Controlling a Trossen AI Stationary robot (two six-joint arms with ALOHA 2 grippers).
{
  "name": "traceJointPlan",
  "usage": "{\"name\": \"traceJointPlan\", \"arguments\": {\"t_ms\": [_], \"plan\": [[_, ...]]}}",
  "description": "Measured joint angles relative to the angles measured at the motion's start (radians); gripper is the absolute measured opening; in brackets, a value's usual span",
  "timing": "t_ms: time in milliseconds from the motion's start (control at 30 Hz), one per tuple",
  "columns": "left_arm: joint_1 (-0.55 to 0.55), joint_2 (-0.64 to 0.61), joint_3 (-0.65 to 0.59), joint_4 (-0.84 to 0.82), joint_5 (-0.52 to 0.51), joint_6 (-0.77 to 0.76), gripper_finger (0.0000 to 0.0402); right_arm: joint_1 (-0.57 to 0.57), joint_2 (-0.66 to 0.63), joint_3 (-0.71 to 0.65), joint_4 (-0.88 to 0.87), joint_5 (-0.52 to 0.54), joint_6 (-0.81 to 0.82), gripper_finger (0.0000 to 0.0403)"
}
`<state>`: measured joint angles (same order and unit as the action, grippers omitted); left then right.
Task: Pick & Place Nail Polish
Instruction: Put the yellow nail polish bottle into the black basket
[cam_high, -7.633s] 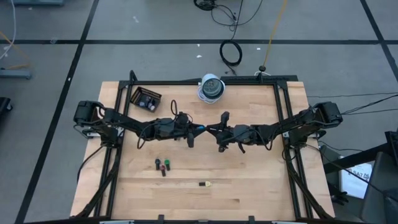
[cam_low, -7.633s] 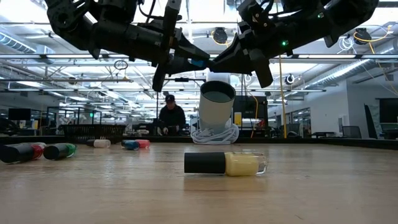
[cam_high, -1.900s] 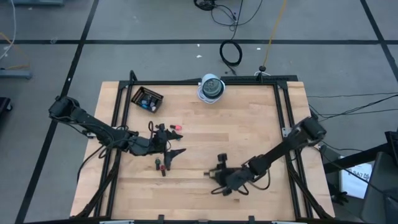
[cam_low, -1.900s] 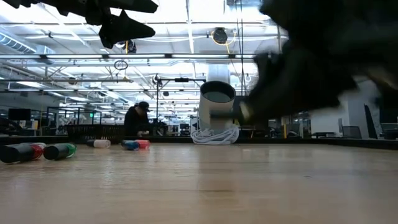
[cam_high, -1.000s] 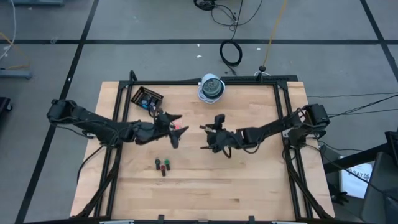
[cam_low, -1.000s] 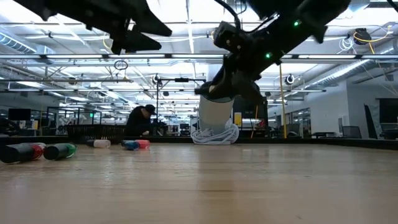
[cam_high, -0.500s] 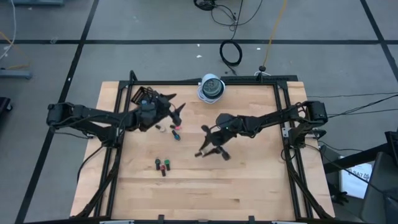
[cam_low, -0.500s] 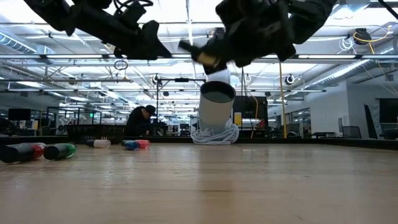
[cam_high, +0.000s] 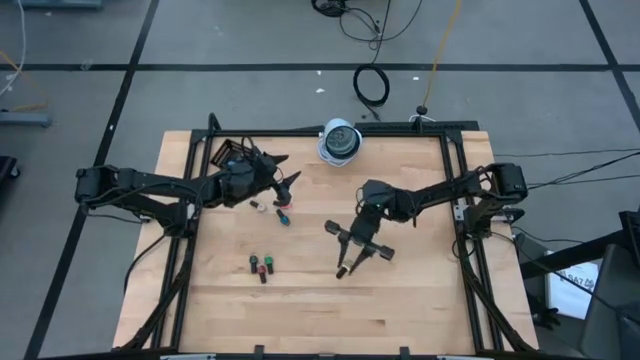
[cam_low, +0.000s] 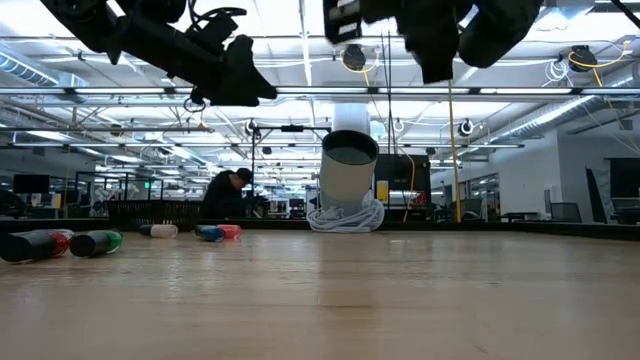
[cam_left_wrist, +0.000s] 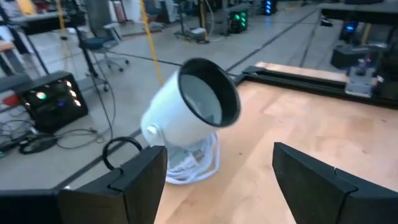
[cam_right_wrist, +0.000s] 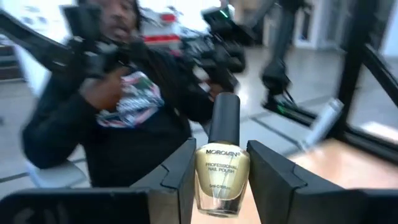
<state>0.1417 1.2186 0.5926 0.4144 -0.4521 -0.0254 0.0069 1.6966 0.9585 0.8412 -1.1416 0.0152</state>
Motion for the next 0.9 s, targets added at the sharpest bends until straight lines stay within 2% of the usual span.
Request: {"name": "traceJointPlan", "arguments": {"t_ms": [167, 300, 500, 567, 633, 700, 800, 900], "plan": [[-0.001, 0.000, 0.000, -0.073, 0.010, -0.038, 0.0280, 0.073, 0.000, 0.000, 0.118, -0.010, 0.053, 0.0110], [-0.001, 0.000, 0.000, -0.117, 0.011, -0.061, 0.0280, 0.142, 0.000, 0.000, 0.133, 0.046, 0.045, 0.0110], [-0.001, 0.000, 0.000, -0.139, 0.011, -0.104, 0.0280, 0.180, 0.000, 0.000, -0.049, 0.072, -0.069, 0.0110], [-0.001, 0.000, 0.000, -0.160, 0.012, -0.152, 0.0280, 0.174, 0.000, 0.000, -0.133, 0.124, -0.123, 0.0110], [-0.001, 0.000, 0.000, -0.180, 0.032, -0.215, 0.0280, 0.162, -0.002, 0.001, -0.250, 0.258, -0.215, 0.0110], [-0.001, 0.000, 0.000, -0.188, 0.066, -0.286, 0.0280, 0.149, -0.001, 0.001, -0.378, 0.489, -0.340, 0.0110], [-0.001, 0.000, 0.000, -0.183, 0.134, -0.366, 0.0280, 0.145, 0.000, 0.001, -0.511, 0.939, -0.500, 0.0110], [-0.001, 0.000, 0.000, -0.179, 0.191, -0.413, 0.0280, 0.145, 0.007, 0.001, -0.569, 1.383, -0.610, 0.0110]]}}
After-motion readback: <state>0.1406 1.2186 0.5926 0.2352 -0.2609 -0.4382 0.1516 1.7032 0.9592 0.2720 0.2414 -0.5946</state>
